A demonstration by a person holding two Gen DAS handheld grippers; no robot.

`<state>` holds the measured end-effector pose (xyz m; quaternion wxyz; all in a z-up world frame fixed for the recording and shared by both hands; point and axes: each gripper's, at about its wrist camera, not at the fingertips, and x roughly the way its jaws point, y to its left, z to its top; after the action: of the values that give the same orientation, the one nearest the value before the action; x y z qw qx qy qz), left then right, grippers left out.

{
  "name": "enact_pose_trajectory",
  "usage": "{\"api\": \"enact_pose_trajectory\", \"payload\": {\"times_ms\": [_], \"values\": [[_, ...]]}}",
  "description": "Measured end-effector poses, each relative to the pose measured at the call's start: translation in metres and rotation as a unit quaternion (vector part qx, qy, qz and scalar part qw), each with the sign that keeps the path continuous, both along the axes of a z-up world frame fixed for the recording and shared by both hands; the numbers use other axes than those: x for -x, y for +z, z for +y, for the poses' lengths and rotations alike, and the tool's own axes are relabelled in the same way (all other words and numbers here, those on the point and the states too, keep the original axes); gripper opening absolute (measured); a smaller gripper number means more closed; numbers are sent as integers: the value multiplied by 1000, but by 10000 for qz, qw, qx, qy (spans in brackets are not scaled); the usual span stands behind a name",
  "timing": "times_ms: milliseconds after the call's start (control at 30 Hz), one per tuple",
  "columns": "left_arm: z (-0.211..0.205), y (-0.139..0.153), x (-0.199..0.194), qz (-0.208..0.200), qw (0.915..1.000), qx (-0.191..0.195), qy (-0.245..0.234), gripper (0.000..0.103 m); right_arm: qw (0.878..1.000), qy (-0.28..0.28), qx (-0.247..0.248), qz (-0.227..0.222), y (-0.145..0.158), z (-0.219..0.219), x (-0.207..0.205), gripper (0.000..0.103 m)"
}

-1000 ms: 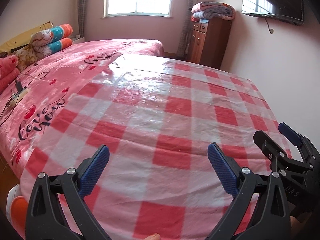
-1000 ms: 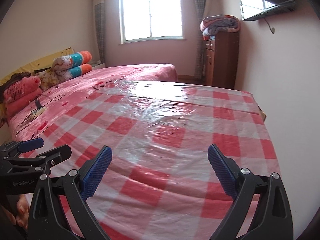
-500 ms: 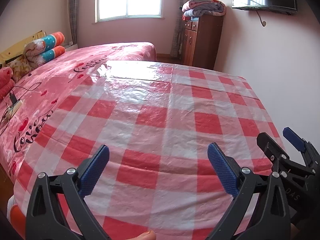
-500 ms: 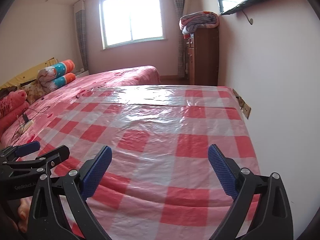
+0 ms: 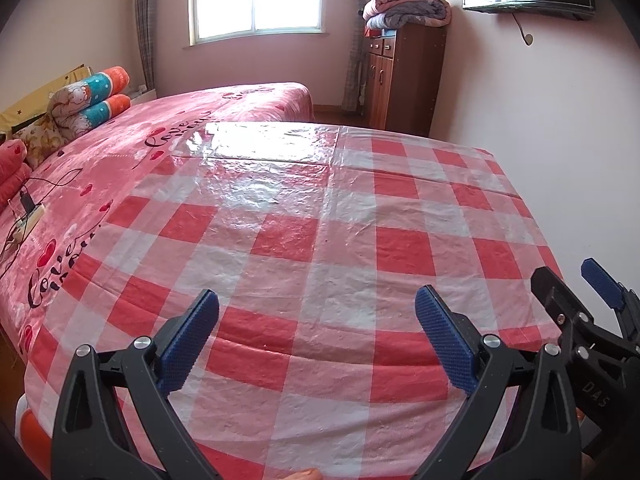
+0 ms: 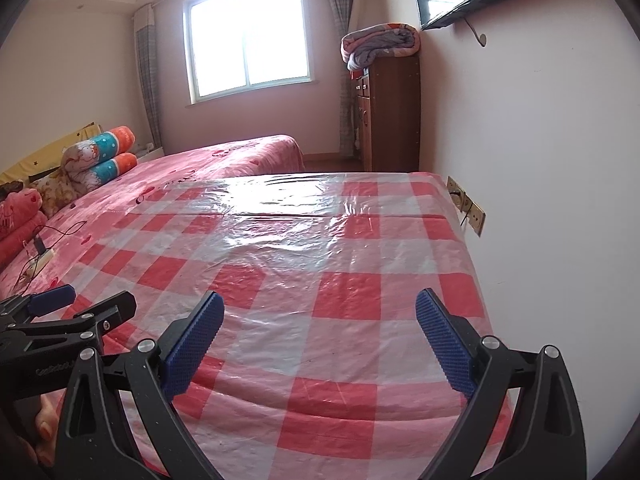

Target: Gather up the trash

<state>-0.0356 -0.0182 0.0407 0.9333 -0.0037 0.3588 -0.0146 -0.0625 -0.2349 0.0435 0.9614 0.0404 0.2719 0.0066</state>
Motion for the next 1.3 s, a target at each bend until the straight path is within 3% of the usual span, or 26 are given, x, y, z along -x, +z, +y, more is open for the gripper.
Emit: {"api": "enact_pose_trajectory", "payload": {"times_ms": [967, 1100, 1300], "values": [[-1, -12, -10, 135, 9997, -146, 113, 99, 9997, 54, -54, 236, -7, -1, -7, 95], [0, -18, -20, 301, 9994, -164, 111, 99, 9991, 27, -121, 400, -11, -1, -12, 95], [-3, -40, -42, 868, 9959, -222, 101, 99, 9946, -116, -195, 1010, -24, -5, -31, 96]]}}
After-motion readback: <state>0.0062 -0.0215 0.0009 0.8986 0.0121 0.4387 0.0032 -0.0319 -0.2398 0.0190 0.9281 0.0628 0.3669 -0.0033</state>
